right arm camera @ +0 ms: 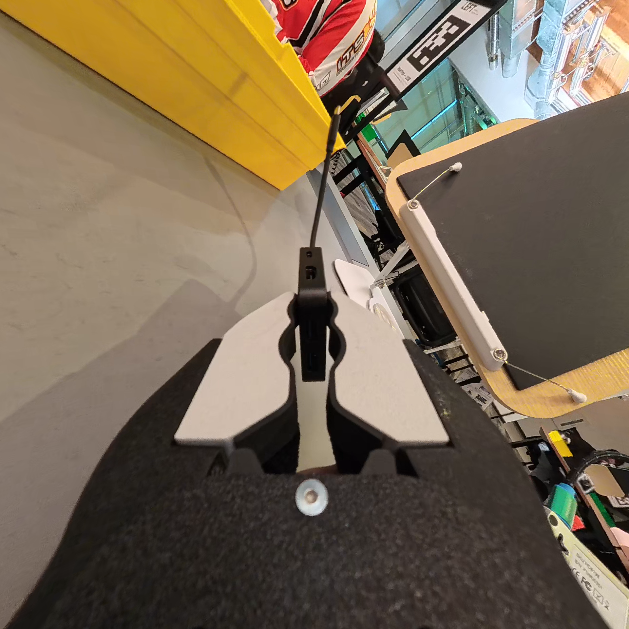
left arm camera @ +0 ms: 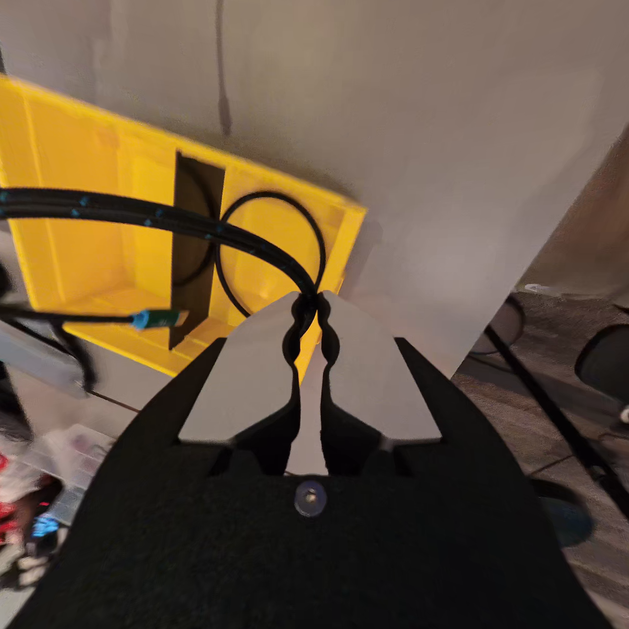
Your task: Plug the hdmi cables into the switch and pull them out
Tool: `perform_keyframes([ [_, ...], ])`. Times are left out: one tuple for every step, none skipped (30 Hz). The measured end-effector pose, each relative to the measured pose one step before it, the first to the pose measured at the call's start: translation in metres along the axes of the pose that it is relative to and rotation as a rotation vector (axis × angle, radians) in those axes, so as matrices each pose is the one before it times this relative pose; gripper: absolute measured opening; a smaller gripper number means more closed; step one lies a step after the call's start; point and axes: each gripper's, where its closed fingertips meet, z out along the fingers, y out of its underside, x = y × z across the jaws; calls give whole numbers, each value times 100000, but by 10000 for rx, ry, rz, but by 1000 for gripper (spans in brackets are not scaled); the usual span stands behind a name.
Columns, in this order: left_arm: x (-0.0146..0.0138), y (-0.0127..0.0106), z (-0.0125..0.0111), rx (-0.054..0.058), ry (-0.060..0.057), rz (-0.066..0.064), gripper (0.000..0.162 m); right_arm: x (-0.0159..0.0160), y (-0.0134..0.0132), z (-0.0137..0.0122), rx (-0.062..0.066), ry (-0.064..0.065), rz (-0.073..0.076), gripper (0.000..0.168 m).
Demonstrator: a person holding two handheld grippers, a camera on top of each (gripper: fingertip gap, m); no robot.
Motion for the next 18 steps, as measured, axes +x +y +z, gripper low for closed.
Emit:
perform_keyframes([
  [1236,-1154,-540,86,-61,595,7,124,14,-28,11,27,87,13],
  [1338,-1294,-254,54,-40,636,7,148,47,-16,2,23,116,13],
  [1389,-1157,63,-137,-22,706,7,236,65,-28,3,53,148,13],
  [1137,-999,311,-323,-163,742,7,285,41,-45,23,67,186,13],
  [1028,-946,482,-426,-204,783,7,258,54,-33,27,39,210,13],
  [825,-1097,535,-346,-273,801,7,262,79,-41,3,44,200,13],
  [715,-1276,542,-214,-260,771,7,262,71,-20,5,60,175,13],
  [652,-1429,561,-59,-207,672,7,220,41,-34,13,43,157,13],
  [815,-1404,628,18,15,554,7,183,16,-14,18,29,147,13],
  [904,-1306,726,59,160,453,7,134,33,-18,15,14,129,13],
  [761,-997,839,-5,127,389,7,80,52,-4,-8,-8,96,13],
  [420,-741,900,-53,-43,322,7,69,39,6,-16,8,64,13],
  [360,-582,866,-27,-49,270,7,51,14,-16,0,18,24,13],
  [357,-668,723,128,-34,198,7,-2,-18,0,11,2,-1,13],
  [300,-704,593,222,-13,40,7,-37,-12,-12,2,-14,-13,13],
  [90,-503,463,122,-121,21,7,-5,5,-8,-13,13,-32,13],
  [-134,-291,328,56,-281,63,7,-14,-22,-10,13,4,-31,13],
  [37,-234,226,90,-150,3,7,-70,-14,8,9,-33,-10,13],
])
